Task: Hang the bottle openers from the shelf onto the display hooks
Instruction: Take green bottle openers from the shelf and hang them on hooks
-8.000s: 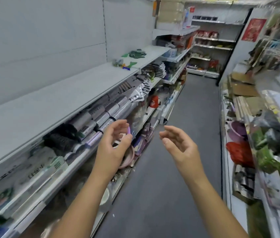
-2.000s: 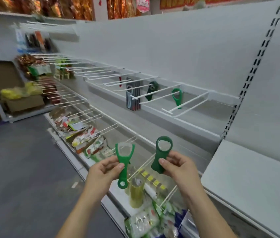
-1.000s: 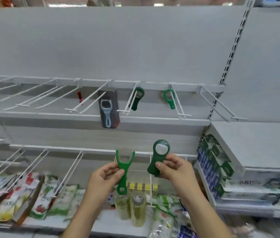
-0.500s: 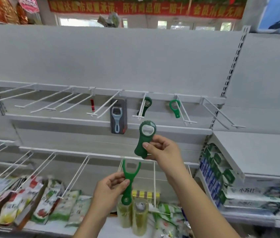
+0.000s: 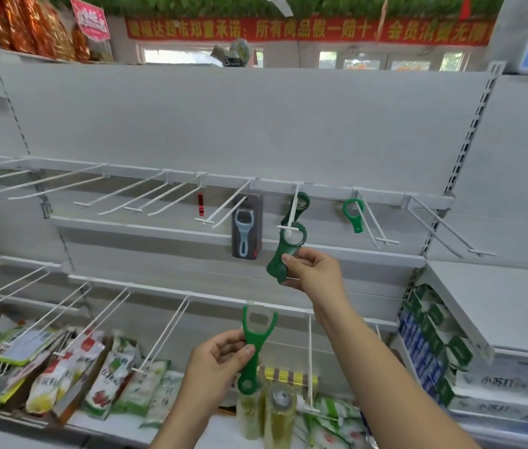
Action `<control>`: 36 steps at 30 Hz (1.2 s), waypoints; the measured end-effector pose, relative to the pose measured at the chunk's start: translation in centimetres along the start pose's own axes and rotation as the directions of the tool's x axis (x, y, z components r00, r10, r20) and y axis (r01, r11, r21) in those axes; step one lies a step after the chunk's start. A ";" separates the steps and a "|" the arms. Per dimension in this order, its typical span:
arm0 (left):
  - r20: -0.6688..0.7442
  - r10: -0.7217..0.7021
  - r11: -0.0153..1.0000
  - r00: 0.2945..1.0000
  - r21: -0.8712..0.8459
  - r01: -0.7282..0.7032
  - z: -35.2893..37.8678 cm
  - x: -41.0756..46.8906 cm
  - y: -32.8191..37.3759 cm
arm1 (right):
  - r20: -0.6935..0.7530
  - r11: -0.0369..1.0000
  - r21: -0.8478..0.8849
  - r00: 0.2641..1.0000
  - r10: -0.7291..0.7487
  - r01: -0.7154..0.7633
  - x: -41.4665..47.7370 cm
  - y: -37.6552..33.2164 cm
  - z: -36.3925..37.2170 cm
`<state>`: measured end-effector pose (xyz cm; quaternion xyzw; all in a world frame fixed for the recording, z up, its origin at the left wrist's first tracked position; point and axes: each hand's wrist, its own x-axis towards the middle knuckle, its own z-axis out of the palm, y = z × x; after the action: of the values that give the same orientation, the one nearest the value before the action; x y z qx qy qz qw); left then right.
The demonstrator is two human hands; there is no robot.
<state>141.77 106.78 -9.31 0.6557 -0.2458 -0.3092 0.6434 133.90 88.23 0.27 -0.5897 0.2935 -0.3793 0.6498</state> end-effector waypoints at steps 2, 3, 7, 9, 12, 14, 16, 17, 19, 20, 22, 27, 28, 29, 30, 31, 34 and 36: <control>-0.005 0.002 1.000 1.000 -0.002 -0.002 -0.3 0.2 -0.3 | -0.046 0.998 0.044 0.998 0.040 -0.038 1.3 0.4 0.1; -0.007 0.004 1.000 1.000 -0.001 -0.004 -0.4 0.3 -0.4 | -0.071 0.997 0.063 0.996 0.056 -0.052 2.1 0.5 0.2; -0.003 0.000 1.000 1.000 -0.004 0.000 -0.8 0.6 -0.6 | -0.147 0.992 0.109 0.985 0.085 -0.069 5.3 1.0 0.3; -0.009 0.003 1.000 1.000 0.002 -0.003 -1.2 0.9 -0.7 | -0.169 0.991 0.112 0.981 0.093 -0.075 6.9 1.0 0.4; -0.007 0.011 1.000 1.000 0.022 -0.010 -1.8 1.4 -0.9 | -0.192 0.993 0.075 0.976 0.106 -0.093 9.2 1.2 0.5; -0.012 0.007 1.000 1.000 0.024 -0.006 -2.3 1.8 -1.0 | -0.212 0.993 0.037 0.970 0.116 -0.111 10.7 1.1 0.5; -0.022 0.001 1.000 1.000 0.020 0.000 -2.7 2.1 -1.1 | -0.227 0.994 0.017 0.967 0.113 -0.112 12.1 1.1 0.4; -0.027 0.000 1.000 1.000 0.021 0.000 -2.9 2.3 -1.2 | -0.228 0.994 0.020 0.967 0.110 -0.108 12.7 1.1 0.3; -0.033 0.000 1.000 0.999 0.023 0.000 -3.1 2.6 -1.2 | -0.231 0.993 0.026 0.966 0.114 -0.111 14.0 1.2 0.2; -0.033 0.002 1.000 0.999 0.026 -0.001 -3.2 2.7 -1.2 | -0.234 0.993 0.019 0.965 0.119 -0.117 14.5 1.3 0.1; -0.027 0.006 0.999 1.000 0.032 -0.005 -3.2 2.8 -1.1 | -0.237 0.991 0.002 0.962 0.132 -0.135 15.4 1.5 0.0; -0.013 -0.004 1.000 1.000 0.022 0.004 -3.0 2.8 -1.2 | -0.213 0.987 -0.037 0.967 0.142 -0.154 15.2 2.5 -1.0; -0.013 0.002 1.000 1.000 0.021 -0.001 -3.0 2.8 -1.2 | -0.209 0.989 -0.059 0.970 0.121 -0.136 14.7 2.7 -1.2; -0.012 0.006 1.000 1.000 0.019 -0.006 -2.9 2.8 -1.2 | -0.213 0.990 -0.082 0.973 0.092 -0.112 13.9 2.8 -1.5; -0.009 0.009 1.000 1.000 0.019 -0.009 -2.8 2.7 -1.2 | -0.218 0.991 -0.108 0.974 0.060 -0.085 13.1 2.9 -1.8; -0.004 0.010 1.000 1.000 0.016 -0.010 -2.6 2.6 -1.1 | -0.217 0.990 -0.125 0.976 0.029 -0.057 12.0 3.0 -2.1; 0.022 0.008 1.000 1.000 -0.017 -0.007 -1.9 2.4 -0.9 | -0.195 0.991 -0.134 0.979 -0.054 0.028 7.9 3.2 -3.1; 0.036 0.015 0.999 0.999 -0.033 -0.014 -1.1 2.3 -0.6 | -0.163 0.978 -0.188 0.979 -0.124 0.093 4.4 3.5 -4.1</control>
<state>144.09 105.96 -10.14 0.6375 -0.2571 -0.3203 0.6518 133.41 82.38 -3.48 -0.6258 0.3494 -0.4364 0.5439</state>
